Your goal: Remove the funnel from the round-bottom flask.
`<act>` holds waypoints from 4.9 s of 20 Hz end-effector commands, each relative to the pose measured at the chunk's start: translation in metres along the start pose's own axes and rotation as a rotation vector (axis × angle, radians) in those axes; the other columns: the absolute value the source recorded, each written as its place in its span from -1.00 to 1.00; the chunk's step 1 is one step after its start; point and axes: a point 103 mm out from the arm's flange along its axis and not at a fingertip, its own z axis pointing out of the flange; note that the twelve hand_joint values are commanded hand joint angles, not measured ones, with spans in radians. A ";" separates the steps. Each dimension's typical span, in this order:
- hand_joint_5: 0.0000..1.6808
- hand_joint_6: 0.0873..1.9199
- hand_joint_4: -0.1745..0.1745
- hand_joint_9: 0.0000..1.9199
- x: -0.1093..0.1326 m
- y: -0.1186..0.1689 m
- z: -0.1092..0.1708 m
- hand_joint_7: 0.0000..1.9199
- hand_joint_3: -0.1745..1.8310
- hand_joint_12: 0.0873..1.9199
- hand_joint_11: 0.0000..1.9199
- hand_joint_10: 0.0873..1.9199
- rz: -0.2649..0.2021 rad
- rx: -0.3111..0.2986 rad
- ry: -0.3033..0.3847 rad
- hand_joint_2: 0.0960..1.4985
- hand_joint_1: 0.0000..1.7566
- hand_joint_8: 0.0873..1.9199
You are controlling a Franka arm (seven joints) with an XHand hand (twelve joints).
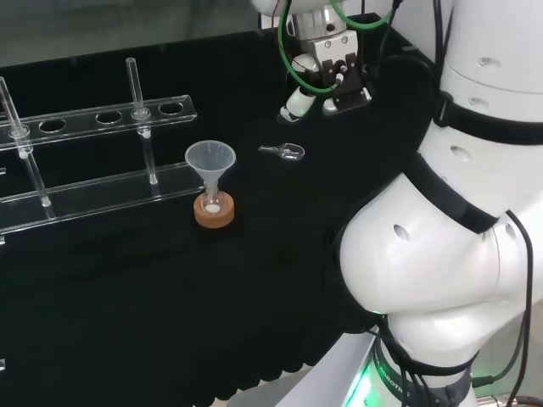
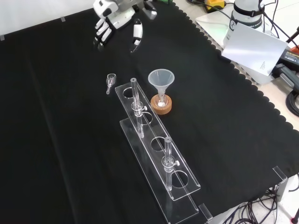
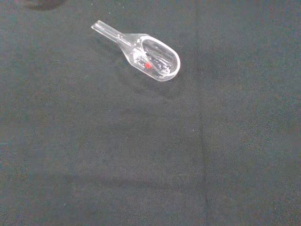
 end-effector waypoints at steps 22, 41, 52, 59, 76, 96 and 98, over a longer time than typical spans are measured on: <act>-0.79 -1.00 -0.09 -0.71 0.111 -0.089 -0.020 -0.93 -0.52 0.47 -0.81 -0.34 -0.112 0.075 0.008 -0.10 -0.42 -0.38; -0.97 -1.00 -0.20 -0.89 0.172 -0.097 -0.016 -1.00 -0.63 0.56 -0.71 -0.13 -0.162 0.108 -0.047 -0.14 -0.47 -0.58; -0.97 -1.00 -0.22 -0.89 0.187 -0.089 -0.004 -1.00 -0.63 0.56 -0.70 -0.12 -0.160 0.106 -0.164 -0.14 -0.46 -0.58; -0.97 -1.00 -0.23 -0.91 0.188 -0.080 0.007 -1.00 -0.64 0.56 -0.71 -0.12 -0.159 0.137 -0.181 -0.14 -0.46 -0.60; -0.97 -1.00 -0.24 -0.95 0.178 -0.066 0.019 -1.00 -0.66 0.56 -0.72 -0.10 -0.146 0.104 -0.187 -0.12 -0.43 -0.66; -0.93 -1.00 -0.28 -0.61 0.183 -0.057 0.031 -1.00 -0.70 0.52 -0.67 -0.25 -0.170 0.105 -0.175 -0.08 -0.40 -0.47; -0.92 -1.00 -0.28 -0.61 0.183 -0.056 0.033 -1.00 -0.70 0.51 -0.66 -0.26 -0.170 0.104 -0.172 -0.08 -0.39 -0.44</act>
